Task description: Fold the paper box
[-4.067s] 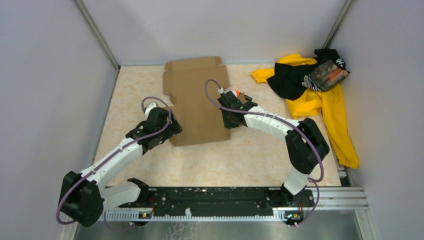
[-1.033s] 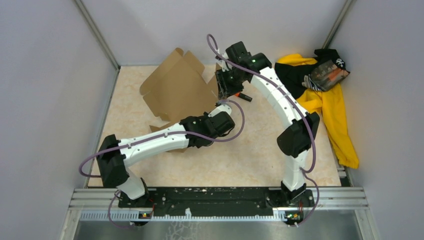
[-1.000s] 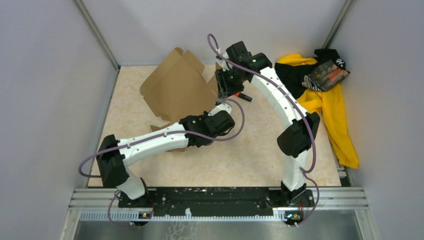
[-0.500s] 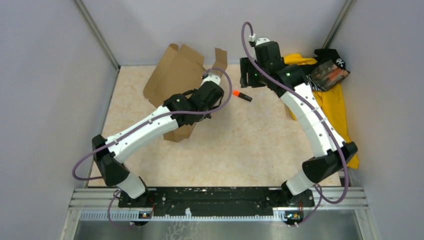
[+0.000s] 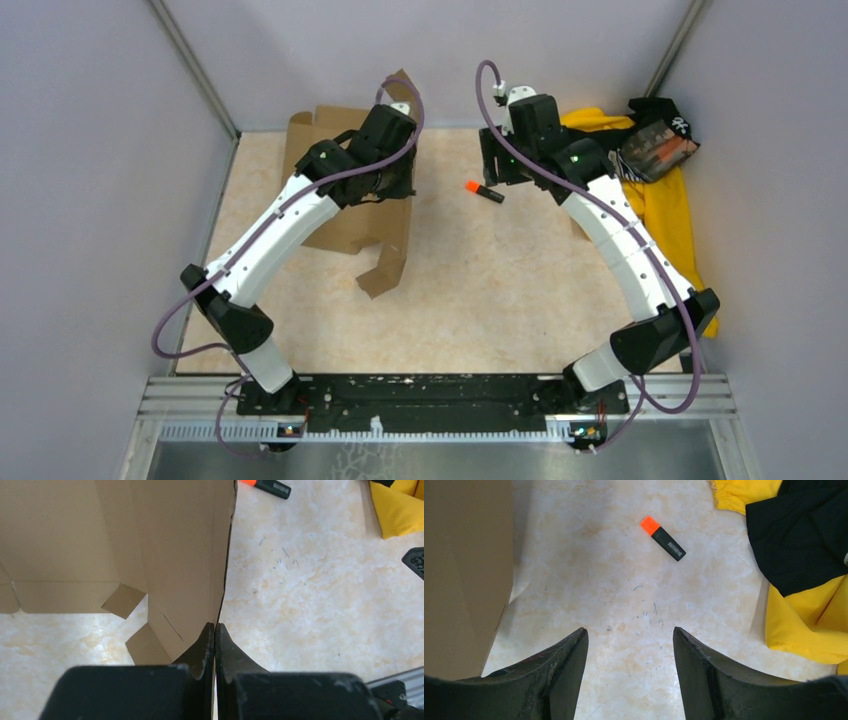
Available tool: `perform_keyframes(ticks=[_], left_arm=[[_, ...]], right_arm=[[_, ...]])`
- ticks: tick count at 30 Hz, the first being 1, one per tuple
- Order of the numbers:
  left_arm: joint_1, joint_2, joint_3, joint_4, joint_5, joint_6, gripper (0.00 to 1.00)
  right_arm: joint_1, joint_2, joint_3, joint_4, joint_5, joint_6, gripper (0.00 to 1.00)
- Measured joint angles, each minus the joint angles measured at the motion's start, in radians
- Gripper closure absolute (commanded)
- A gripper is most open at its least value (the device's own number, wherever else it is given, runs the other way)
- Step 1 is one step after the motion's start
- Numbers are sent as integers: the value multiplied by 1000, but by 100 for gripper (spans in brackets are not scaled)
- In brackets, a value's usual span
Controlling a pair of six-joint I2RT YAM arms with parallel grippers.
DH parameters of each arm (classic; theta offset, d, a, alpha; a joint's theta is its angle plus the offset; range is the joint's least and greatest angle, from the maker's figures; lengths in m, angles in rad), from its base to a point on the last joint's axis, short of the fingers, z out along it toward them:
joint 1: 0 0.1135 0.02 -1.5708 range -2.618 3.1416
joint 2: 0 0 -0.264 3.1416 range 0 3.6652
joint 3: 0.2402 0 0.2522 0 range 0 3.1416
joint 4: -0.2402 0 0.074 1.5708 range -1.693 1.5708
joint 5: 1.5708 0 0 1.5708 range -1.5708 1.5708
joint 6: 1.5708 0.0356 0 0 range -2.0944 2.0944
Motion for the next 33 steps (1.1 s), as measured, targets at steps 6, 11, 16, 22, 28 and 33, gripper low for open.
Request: perform_keyframes(ticks=[6,11,16,22,28,33], left_arm=[[50,53,10,-51,138,-69,100],[94,69,9,-62,269,-137,100],[127,107,40,-72,391,-220,100],[138,132,40,-68,454,-295,100],[159,126,-35,-8,474,-341,100],[201,127,-63,30,497,-368,100]], right_arm=[[0,-1,0,-6,-31,-37,38],[0,-22,-4,-8,-42,-67,37],[0,-52,-6,-16,-43,-89,37],[6,-53,-6,-16,-57,-113,46],[121,-62,-31,61,5,-155,48],[288,-147,-218,205,139,-188,47]])
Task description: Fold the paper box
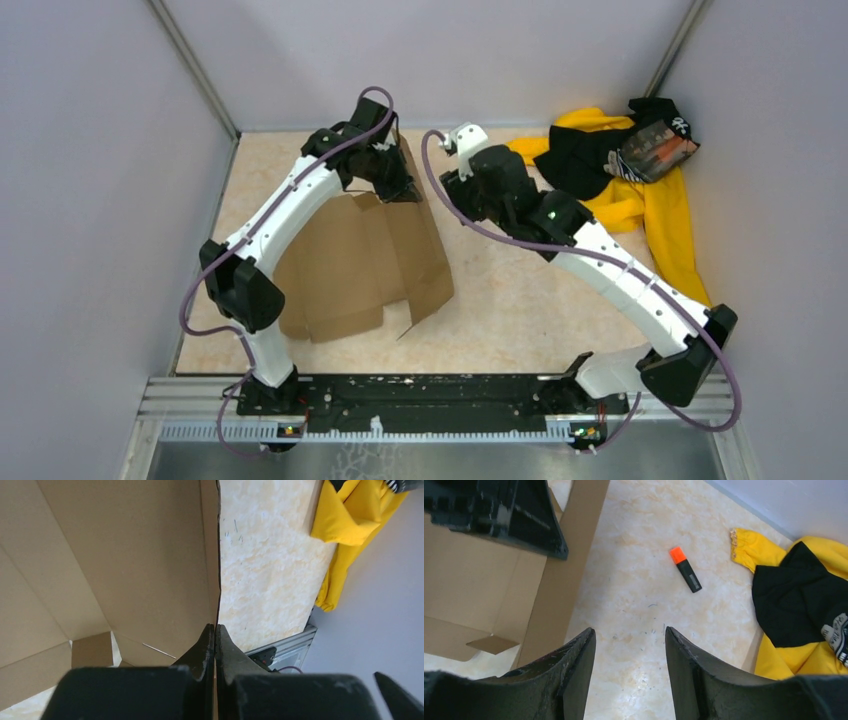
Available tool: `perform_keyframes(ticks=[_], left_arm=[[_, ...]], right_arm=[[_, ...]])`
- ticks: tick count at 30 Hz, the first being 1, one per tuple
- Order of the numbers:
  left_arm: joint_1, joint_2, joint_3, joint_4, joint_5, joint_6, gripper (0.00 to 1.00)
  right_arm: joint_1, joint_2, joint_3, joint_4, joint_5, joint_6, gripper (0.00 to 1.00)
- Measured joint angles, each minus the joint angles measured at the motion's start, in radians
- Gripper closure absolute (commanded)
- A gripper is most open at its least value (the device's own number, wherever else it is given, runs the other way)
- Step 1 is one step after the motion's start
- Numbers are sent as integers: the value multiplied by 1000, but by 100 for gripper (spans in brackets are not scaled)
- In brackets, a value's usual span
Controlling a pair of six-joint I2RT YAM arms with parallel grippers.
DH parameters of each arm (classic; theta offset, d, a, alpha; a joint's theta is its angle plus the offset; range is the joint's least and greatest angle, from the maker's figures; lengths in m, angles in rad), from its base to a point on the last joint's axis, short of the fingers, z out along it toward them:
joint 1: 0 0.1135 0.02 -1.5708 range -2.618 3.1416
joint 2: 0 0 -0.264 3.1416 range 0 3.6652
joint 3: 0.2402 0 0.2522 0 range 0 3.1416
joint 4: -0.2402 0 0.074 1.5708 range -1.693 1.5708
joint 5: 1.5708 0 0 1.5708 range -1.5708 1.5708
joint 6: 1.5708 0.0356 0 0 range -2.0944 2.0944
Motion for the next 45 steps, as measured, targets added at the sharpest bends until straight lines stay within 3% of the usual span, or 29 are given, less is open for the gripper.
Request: perform_keyframes(ticks=[8,15,28,45], left_arm=[[68,12,-76,121,80,-60,100],[108,71,-96,179,153,-84,100],[154,77,-109,188,213,-90,100],[166,53,-113,185,203,-90,100]], right_arm=[[43,-124,-209,189,110,-33,48],[80,-122,-225,300,106,-82,54],[282,231,-40,297,292,-183,50],[305,383,44,236,450,-188,55]])
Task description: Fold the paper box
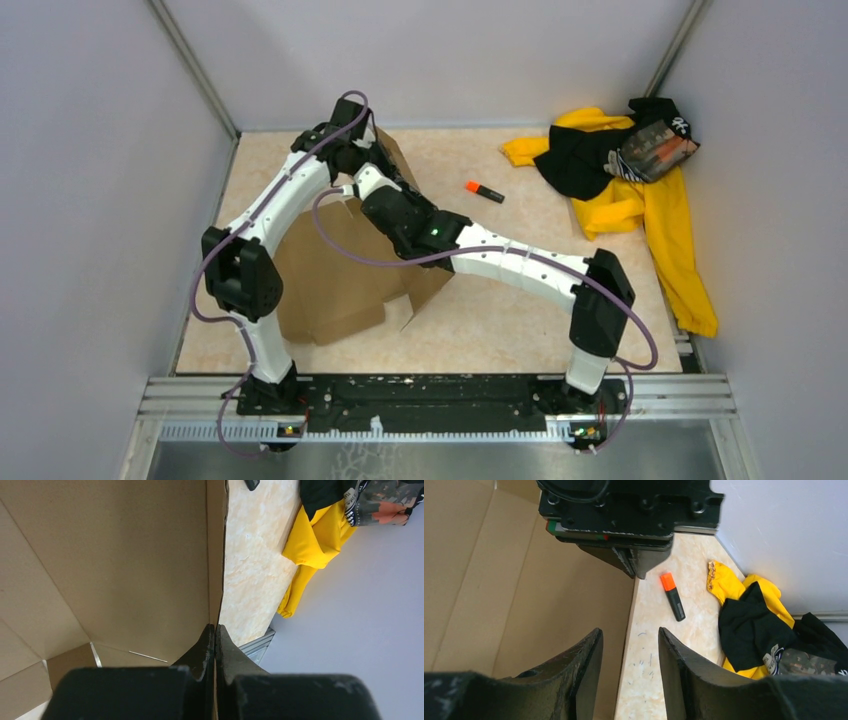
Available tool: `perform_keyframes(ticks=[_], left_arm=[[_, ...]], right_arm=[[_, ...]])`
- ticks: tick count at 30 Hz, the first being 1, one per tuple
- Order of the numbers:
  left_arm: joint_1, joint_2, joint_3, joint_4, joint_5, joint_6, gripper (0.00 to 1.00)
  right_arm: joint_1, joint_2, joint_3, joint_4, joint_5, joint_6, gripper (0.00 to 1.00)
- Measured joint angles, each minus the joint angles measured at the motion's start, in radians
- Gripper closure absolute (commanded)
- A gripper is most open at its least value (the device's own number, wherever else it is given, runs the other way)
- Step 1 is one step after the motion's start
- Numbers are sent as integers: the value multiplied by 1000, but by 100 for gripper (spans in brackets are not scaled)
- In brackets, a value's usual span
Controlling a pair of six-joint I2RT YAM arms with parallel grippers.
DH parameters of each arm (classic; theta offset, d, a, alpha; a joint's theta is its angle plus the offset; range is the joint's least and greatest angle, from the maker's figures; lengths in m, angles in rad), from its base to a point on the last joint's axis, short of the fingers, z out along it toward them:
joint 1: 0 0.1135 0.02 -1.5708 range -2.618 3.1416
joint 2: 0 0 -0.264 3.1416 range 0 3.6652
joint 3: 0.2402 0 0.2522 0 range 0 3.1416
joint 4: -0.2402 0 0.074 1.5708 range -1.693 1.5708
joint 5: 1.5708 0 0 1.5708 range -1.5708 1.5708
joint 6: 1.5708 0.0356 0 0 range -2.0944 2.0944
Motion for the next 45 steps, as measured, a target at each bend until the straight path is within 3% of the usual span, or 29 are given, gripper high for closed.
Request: perform_keyframes(ticks=[6,14,24,27,32,34,38,45], left_arm=[[5,-12,0,-3,-10,0,100],[6,-20,0,-7,-16,0,100],[11,-42,-5,-14,-24,4,98],[12,-44,-13,-6,-16,12,80],[22,-79,-91,67,43,47,47],[29,-122,-159,124,72,58,29],[54,-217,-264,235,109,78,22],[126,-303,-274,329,144,130,20]], right_arm=[[3,40,32,-35,12,15,56],[3,109,71,-91,53,34,67],[3,146,111,-150,126,37,93],[3,148,118,-155,136,37,100],[3,149,118,-156,162,21,100],[3,149,118,-157,169,13,100],[3,144,112,-155,171,-2,100],[11,31,-4,-102,175,-48,100]])
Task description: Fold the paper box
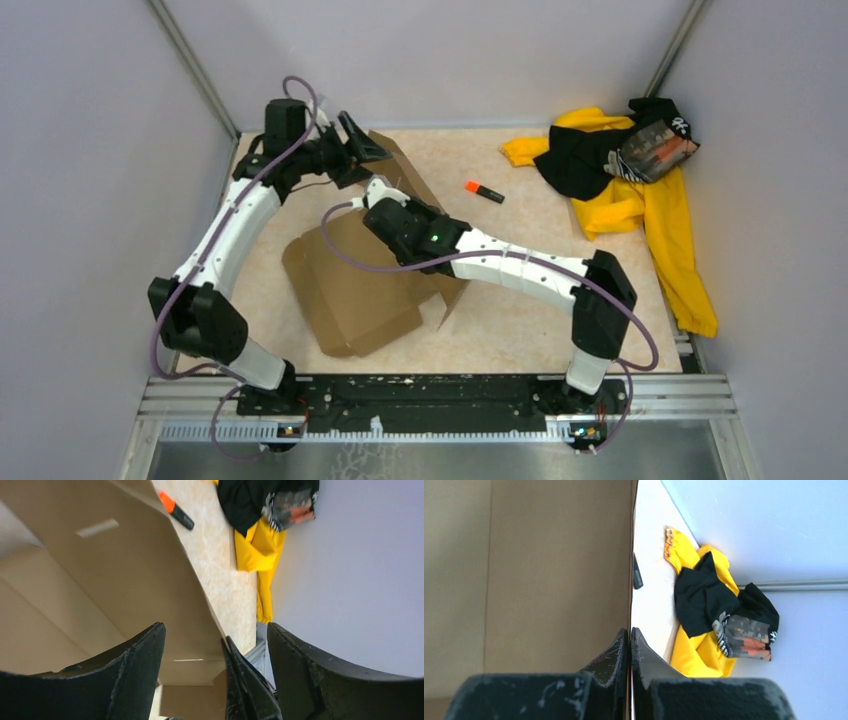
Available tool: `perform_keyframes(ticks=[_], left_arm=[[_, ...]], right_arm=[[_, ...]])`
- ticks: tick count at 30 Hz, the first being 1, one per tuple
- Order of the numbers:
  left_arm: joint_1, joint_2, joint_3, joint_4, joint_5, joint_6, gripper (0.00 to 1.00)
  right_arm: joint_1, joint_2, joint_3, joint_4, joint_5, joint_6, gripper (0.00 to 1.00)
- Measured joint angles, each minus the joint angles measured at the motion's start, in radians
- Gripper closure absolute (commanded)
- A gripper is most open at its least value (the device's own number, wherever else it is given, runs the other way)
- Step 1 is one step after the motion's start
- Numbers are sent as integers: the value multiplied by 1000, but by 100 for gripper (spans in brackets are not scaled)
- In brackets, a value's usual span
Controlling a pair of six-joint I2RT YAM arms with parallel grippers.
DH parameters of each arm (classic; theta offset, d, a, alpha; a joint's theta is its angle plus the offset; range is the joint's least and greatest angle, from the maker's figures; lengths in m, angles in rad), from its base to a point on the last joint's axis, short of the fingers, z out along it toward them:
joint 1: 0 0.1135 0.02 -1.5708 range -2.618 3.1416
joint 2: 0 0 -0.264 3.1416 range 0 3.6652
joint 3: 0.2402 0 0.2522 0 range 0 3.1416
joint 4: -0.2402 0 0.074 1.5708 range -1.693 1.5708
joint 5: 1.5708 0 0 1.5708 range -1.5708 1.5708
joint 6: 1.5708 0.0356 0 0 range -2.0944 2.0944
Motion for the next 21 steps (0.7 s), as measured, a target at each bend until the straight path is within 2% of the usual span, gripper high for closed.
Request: perform_keyframes(ticks=[3,9,13,21], left_arm=[[73,-42,-10,30,-2,22,20],[197,-99,-169,168,-7,25,22],[202,-20,-223,218,-9,25,23],[202,142,-225,337,9,19,25]], right_arm=[[-3,-59,-81,16,16,-23,100],[1,-169,-241,84,67,-90,100],[10,-221,-298,118,105,-131,100],[48,-286,-393,193,164,-203,100]])
